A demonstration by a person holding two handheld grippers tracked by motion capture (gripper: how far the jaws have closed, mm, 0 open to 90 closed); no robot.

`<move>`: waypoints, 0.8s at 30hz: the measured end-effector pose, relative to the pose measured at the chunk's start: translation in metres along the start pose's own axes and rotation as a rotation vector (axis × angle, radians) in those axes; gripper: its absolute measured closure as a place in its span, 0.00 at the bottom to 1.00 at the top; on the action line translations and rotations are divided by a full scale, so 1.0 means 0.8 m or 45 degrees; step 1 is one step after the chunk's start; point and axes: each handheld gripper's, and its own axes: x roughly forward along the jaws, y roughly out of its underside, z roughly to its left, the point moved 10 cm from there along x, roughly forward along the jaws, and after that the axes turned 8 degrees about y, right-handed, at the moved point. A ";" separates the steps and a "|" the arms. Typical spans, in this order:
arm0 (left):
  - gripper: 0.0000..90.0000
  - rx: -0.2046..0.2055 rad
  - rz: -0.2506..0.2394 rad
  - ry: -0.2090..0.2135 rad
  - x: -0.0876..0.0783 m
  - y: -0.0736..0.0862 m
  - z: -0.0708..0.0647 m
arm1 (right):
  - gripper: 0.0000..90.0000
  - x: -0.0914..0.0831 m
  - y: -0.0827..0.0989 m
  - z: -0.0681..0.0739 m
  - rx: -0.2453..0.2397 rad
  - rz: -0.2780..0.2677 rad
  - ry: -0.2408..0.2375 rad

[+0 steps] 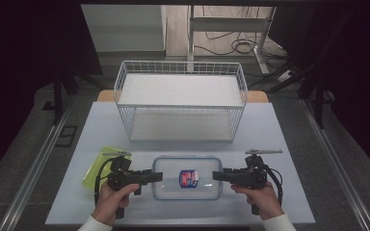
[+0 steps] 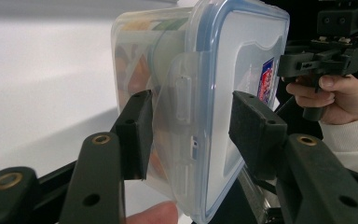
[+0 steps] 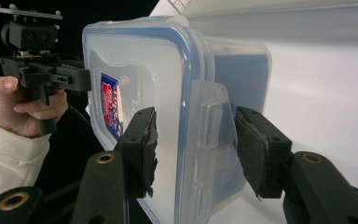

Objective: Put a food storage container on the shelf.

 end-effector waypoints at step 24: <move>0.58 0.087 -0.051 0.011 -0.019 -0.019 -0.025 | 0.56 -0.023 -0.024 0.027 -0.096 -0.095 0.012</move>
